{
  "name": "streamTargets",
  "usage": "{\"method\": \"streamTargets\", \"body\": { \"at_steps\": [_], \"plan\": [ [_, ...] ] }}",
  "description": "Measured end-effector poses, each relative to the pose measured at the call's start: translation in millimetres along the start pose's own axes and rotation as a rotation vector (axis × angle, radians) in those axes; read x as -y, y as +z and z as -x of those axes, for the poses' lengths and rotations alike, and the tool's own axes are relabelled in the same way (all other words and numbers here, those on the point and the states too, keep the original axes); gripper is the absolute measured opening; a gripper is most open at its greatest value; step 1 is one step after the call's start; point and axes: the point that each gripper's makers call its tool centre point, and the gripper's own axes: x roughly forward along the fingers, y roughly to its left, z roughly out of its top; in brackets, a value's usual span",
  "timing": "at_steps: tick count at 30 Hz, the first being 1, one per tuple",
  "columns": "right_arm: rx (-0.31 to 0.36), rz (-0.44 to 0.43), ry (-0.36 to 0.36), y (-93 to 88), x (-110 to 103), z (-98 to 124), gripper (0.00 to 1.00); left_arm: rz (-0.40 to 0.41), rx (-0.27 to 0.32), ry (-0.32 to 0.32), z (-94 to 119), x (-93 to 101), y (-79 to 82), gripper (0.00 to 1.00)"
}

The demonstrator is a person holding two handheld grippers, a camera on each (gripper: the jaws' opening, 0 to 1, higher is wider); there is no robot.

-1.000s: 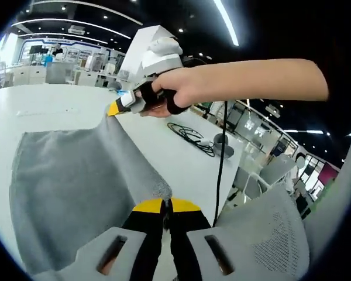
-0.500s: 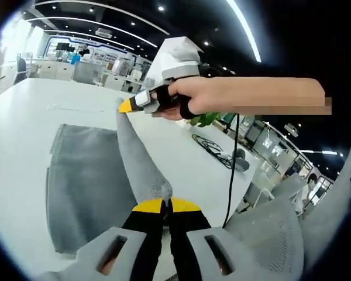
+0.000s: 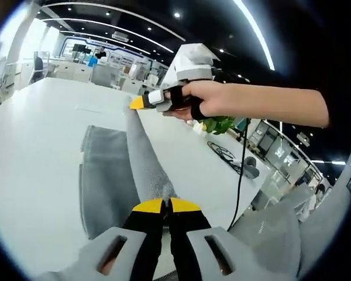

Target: Fold the towel on the table until its edges align and the towel forms a compact rectangular stack.

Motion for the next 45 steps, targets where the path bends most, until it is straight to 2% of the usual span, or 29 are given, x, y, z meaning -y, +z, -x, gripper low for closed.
{"method": "streamTargets", "body": {
  "at_steps": [4, 6, 8, 11, 12, 19, 24, 26, 27, 32, 35, 38, 45],
  "plan": [
    [-0.011, -0.004, 0.012, -3.3, -10, -8, 0.00, 0.012, -0.018, 0.025, 2, -13.8, -5.2, 0.02],
    [-0.017, -0.011, 0.019, -3.9, -9, -18, 0.00, 0.003, -0.031, 0.029, 3, -14.8, -7.5, 0.02],
    [-0.020, -0.018, 0.026, -3.7, -18, -19, 0.00, 0.010, -0.036, 0.031, 5, -16.2, -8.3, 0.02],
    [-0.025, -0.032, 0.038, -4.7, -21, -36, 0.00, 0.026, -0.039, 0.034, 8, -19.5, -8.8, 0.02],
    [-0.028, -0.038, 0.038, -6.2, -25, -33, 0.00, 0.037, -0.036, 0.031, 8, -21.4, -8.8, 0.02],
    [-0.060, -0.057, 0.040, -15.7, -30, -54, 0.00, 0.062, -0.065, 0.038, 10, -43.7, -17.5, 0.02],
    [-0.082, -0.064, 0.047, -20.9, -36, -65, 0.00, 0.111, -0.077, 0.050, 12, -60.4, -24.9, 0.02],
    [-0.090, -0.064, 0.049, -22.0, -34, -77, 0.00, 0.146, -0.061, 0.051, 13, -64.8, -26.3, 0.02],
    [-0.094, -0.063, 0.051, -24.0, -35, -77, 0.00, 0.184, -0.057, 0.043, 14, -66.0, -28.2, 0.02],
    [-0.118, -0.050, 0.059, -32.4, -38, -88, 0.00, 0.181, -0.085, 0.050, 13, -73.5, -39.2, 0.02],
    [-0.130, -0.037, 0.065, -37.7, -45, -86, 0.00, 0.189, -0.100, 0.053, 12, -78.4, -46.1, 0.02],
    [-0.133, -0.053, 0.073, -39.9, -40, -96, 0.00, 0.208, -0.104, 0.059, 11, -82.3, -49.2, 0.02],
    [-0.148, -0.038, 0.099, -42.8, -44, -100, 0.00, 0.227, -0.111, 0.074, 10, -89.0, -54.9, 0.02]
  ]
}}
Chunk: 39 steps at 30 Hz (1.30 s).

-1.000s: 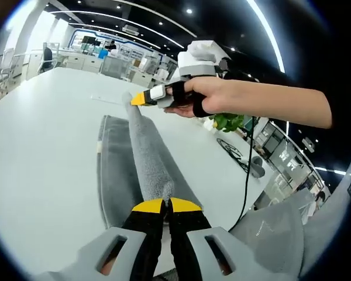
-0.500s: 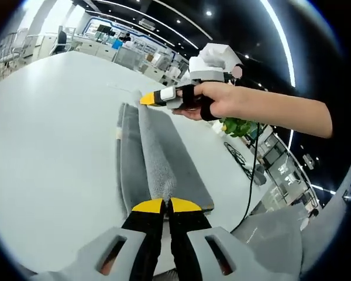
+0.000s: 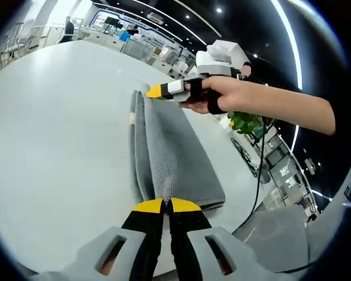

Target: Fold the towel on the table until its edges align and the towel forms a compact rectangular stack.

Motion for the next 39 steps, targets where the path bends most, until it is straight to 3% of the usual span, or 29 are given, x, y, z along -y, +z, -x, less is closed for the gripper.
{"method": "streamTargets", "body": {
  "at_steps": [5, 14, 18, 20, 21, 23, 25, 28, 35, 39],
  "plan": [
    [-0.014, -0.002, 0.037, -4.2, -3, -9, 0.00, -0.005, -0.029, 0.012, -2, -4.0, -8.0, 0.02],
    [0.006, 0.028, 0.092, -0.8, -7, 3, 0.03, 0.066, -0.035, 0.050, 0, -10.2, -15.7, 0.03],
    [0.034, 0.057, 0.105, 4.8, -9, 7, 0.04, 0.004, -0.065, 0.067, 0, -10.3, -18.6, 0.05],
    [0.027, 0.125, 0.101, 4.6, -12, 11, 0.06, -0.021, -0.073, 0.074, 2, -10.4, -17.8, 0.07],
    [0.026, 0.169, 0.100, 4.2, -14, 14, 0.07, -0.030, -0.072, 0.075, 4, -9.1, -16.7, 0.08],
    [0.023, 0.178, 0.106, 4.1, -13, 10, 0.10, -0.040, -0.051, 0.075, 7, -6.9, -11.5, 0.13],
    [0.025, 0.181, 0.105, 0.0, -17, 20, 0.13, -0.042, -0.051, 0.079, 9, -6.6, -10.5, 0.18],
    [0.014, 0.169, 0.103, -3.5, -10, 19, 0.16, -0.086, -0.055, 0.094, 12, -7.4, -9.7, 0.21],
    [0.001, 0.180, 0.081, -17.2, 2, 41, 0.21, -0.113, -0.061, 0.109, 11, -10.8, -7.4, 0.26],
    [-0.006, 0.154, 0.066, -40.9, 4, 61, 0.23, -0.114, -0.056, 0.111, 8, -11.4, -4.7, 0.27]
  ]
}}
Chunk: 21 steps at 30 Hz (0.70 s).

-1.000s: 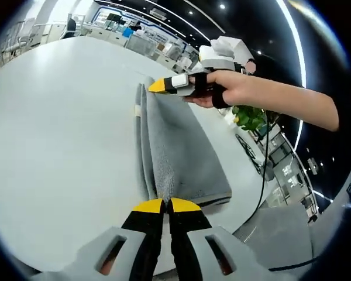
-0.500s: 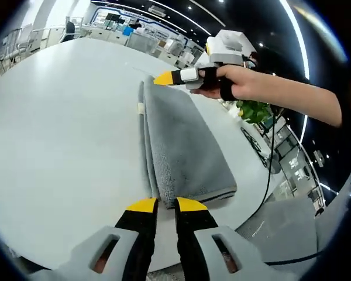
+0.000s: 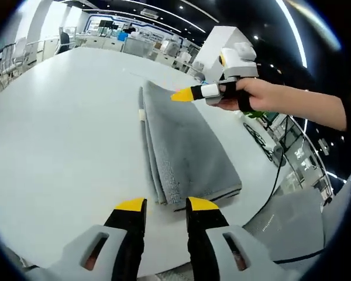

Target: Fold the towel on the table until its edges align and the towel forms a compact rectangular stack.

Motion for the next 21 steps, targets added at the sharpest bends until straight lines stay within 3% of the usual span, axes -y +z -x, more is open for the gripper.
{"method": "streamTargets", "body": {
  "at_steps": [11, 18, 21],
  "plan": [
    [-0.026, -0.081, -0.069, -49.5, 30, 36, 0.25, -0.036, -0.012, -0.005, -8, 4.8, 5.6, 0.28],
    [-0.043, -0.136, -0.072, -84.4, 10, 56, 0.25, -0.014, 0.006, 0.015, -12, -4.1, 14.6, 0.28],
    [-0.041, -0.172, -0.070, -93.1, 12, 57, 0.25, -0.038, -0.009, 0.009, -15, -4.1, 15.1, 0.28]
  ]
}}
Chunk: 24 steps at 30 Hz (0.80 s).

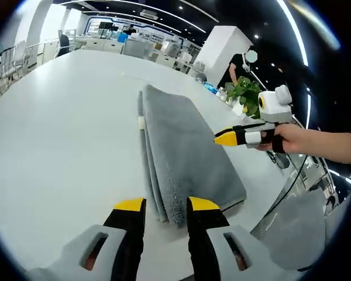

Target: Fold the towel on the table until its edges align and the towel forms a compact rectangular stack.

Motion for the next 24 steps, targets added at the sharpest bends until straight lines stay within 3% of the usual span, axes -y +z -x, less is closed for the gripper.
{"method": "streamTargets", "body": {
  "at_steps": [1, 10, 14, 20, 24],
  "plan": [
    [0.009, -0.037, 0.005, -3.1, -3, 1, 0.25, -0.011, -0.007, -0.001, -1, 0.9, -0.5, 0.28],
    [-0.003, -0.106, 0.006, -40.2, -21, 14, 0.25, -0.020, -0.039, -0.004, -5, -2.7, -6.3, 0.27],
    [-0.006, -0.114, 0.020, -54.7, -34, 19, 0.24, -0.031, -0.094, 0.012, -6, -3.4, -20.9, 0.26],
    [-0.014, -0.117, 0.052, -70.0, -52, 23, 0.22, -0.019, -0.072, 0.012, -5, -2.1, -21.2, 0.25],
    [0.001, -0.160, 0.033, -81.4, -55, 27, 0.21, -0.024, -0.073, 0.016, -6, -3.7, -21.1, 0.25]
  ]
}}
